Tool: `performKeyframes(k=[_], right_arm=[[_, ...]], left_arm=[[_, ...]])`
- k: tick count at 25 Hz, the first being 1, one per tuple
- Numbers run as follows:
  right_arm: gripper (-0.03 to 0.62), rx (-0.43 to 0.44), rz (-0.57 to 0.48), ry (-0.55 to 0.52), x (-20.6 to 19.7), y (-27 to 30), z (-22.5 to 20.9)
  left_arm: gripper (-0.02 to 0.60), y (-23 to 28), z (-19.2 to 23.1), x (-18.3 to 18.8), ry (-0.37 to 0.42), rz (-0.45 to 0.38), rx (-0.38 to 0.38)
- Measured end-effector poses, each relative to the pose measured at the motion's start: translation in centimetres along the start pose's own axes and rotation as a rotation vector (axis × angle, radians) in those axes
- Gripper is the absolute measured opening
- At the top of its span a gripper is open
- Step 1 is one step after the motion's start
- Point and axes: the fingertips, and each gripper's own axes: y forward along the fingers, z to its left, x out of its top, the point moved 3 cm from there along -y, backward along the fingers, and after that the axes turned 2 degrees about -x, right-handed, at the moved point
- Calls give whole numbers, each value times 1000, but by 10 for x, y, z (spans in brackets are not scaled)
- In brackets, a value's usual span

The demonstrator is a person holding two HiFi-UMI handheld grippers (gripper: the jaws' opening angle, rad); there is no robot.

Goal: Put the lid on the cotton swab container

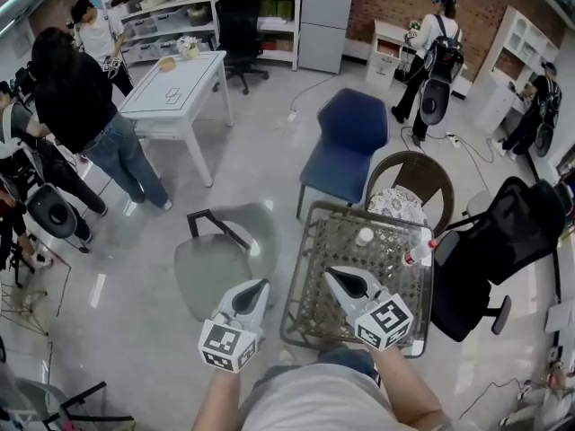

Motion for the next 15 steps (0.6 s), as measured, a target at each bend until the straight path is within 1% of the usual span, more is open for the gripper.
performKeyframes(k=[2, 8, 11, 15], right_arm=[[3, 4, -17, -6, 9, -5, 7], [3, 16, -67, -30, 30, -21, 26], [3, 30, -91, -42, 39, -25, 38], [3, 48, -130, -61, 49, -32, 51]], left_arm=[[8, -10, -4, 8, 9, -17, -5], [8, -32, -17, 32, 68, -57, -26], [8, -43, -18, 40, 75, -84, -25], [8, -50, -23, 44, 93, -93, -29]])
